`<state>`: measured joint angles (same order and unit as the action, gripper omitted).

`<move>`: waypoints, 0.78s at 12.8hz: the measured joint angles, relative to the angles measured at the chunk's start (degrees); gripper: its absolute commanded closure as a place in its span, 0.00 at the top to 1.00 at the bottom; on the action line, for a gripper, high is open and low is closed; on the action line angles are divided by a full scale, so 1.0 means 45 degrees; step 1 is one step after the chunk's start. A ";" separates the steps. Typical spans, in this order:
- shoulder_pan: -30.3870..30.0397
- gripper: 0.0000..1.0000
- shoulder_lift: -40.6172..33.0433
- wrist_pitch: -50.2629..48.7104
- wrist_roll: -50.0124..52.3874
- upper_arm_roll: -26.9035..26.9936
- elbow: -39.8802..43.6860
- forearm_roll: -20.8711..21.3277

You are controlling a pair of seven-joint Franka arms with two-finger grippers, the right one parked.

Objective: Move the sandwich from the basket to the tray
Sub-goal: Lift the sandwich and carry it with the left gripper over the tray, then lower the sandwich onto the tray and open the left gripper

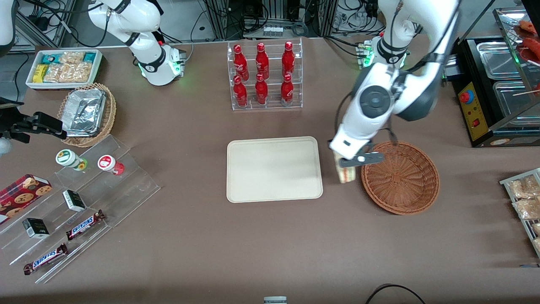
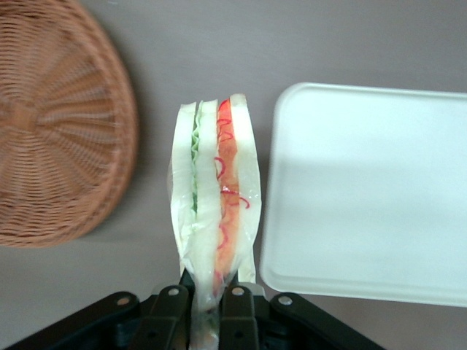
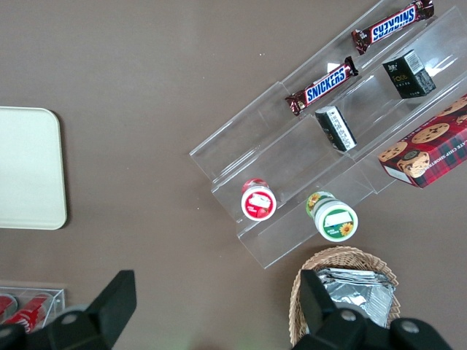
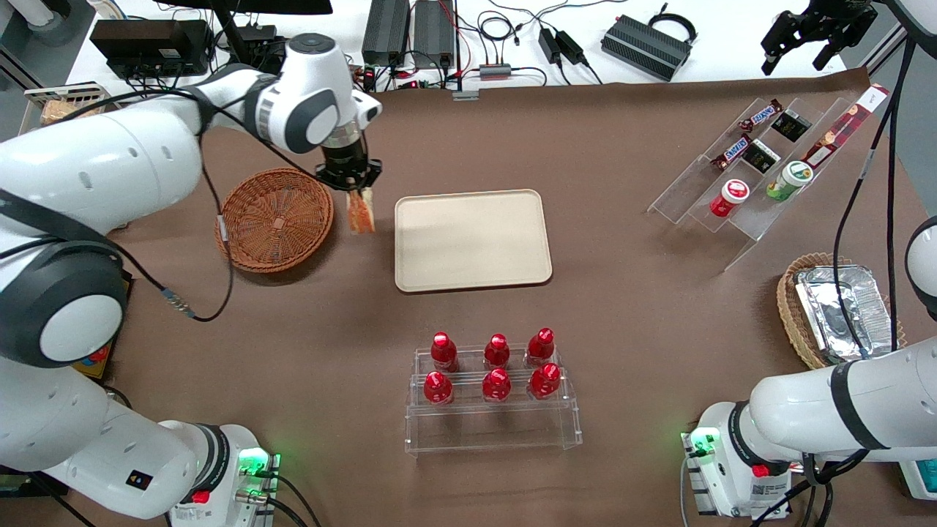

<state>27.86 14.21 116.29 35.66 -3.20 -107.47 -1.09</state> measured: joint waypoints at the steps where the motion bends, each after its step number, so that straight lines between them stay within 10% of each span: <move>1: 0.0388 0.00 0.0453 -0.0052 0.0004 -0.0005 0.0515 -0.0065; 10: 0.2885 0.00 0.4749 -0.0890 0.1981 -0.0022 0.5455 -0.0316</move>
<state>40.84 35.58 112.28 44.57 -3.30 -82.92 -2.51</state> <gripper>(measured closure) 0.850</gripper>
